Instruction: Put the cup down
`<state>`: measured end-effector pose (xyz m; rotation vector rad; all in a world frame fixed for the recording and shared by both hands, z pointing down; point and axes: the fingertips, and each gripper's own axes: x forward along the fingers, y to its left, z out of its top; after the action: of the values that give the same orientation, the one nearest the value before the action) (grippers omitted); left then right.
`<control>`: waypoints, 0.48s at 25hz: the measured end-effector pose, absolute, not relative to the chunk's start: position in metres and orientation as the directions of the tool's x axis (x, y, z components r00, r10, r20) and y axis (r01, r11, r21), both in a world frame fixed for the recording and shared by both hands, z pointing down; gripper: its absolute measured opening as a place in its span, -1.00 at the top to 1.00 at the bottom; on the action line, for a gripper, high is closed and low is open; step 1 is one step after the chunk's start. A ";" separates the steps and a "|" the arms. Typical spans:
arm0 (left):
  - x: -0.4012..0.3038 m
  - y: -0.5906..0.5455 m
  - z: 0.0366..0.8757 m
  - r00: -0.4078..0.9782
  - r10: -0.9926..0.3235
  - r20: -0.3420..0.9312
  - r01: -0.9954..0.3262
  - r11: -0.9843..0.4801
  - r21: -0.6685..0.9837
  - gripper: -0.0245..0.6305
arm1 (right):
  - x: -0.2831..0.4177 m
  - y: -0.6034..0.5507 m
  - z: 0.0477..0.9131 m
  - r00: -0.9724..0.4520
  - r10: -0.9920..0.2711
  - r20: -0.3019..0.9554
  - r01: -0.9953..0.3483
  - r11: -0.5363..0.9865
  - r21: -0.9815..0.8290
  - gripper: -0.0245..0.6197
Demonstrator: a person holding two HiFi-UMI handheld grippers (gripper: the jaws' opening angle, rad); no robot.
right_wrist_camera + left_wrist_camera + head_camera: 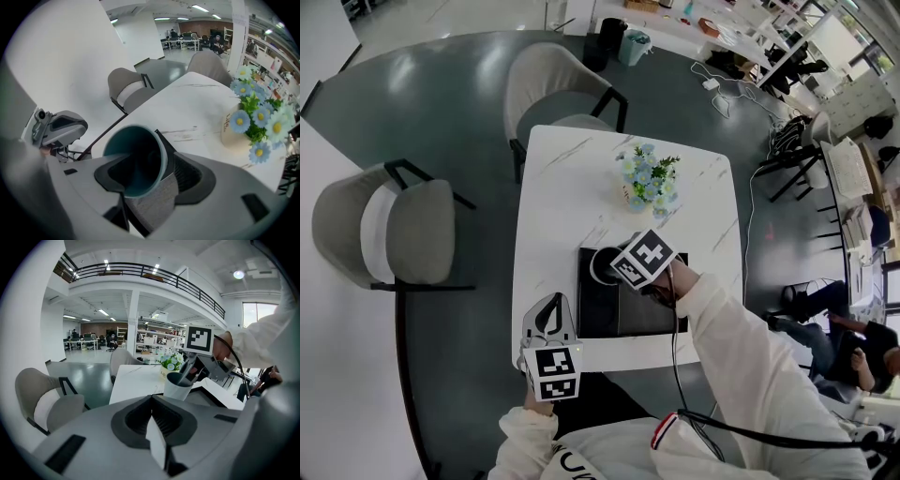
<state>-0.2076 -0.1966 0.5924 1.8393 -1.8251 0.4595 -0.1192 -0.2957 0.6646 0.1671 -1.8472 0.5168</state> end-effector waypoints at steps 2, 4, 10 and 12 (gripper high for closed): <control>-0.207 -0.195 0.591 0.041 -0.823 0.567 -0.993 0.028 0.112 0.90 | -0.118 -0.295 0.663 -0.341 0.140 0.929 -0.371 0.888 -0.270 0.18; -0.207 -0.194 0.589 0.040 -0.824 0.565 -0.994 0.027 0.110 0.90 | -0.117 -0.295 0.661 -0.345 0.138 0.929 -0.375 0.887 -0.271 0.18; -0.206 -0.192 0.589 0.039 -0.825 0.563 -0.994 0.025 0.106 0.90 | -0.117 -0.303 0.650 -0.377 0.110 0.920 -0.391 0.881 -0.265 0.18; -0.205 -0.190 0.587 0.039 -0.828 0.560 -0.995 0.022 0.102 0.90 | -0.116 -0.308 0.642 -0.397 0.080 0.914 -0.403 0.880 -0.252 0.18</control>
<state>-0.2053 -0.1905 0.5868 1.8516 -1.8347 0.4656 -0.1165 -0.3076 0.6415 0.2387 -1.9147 0.5319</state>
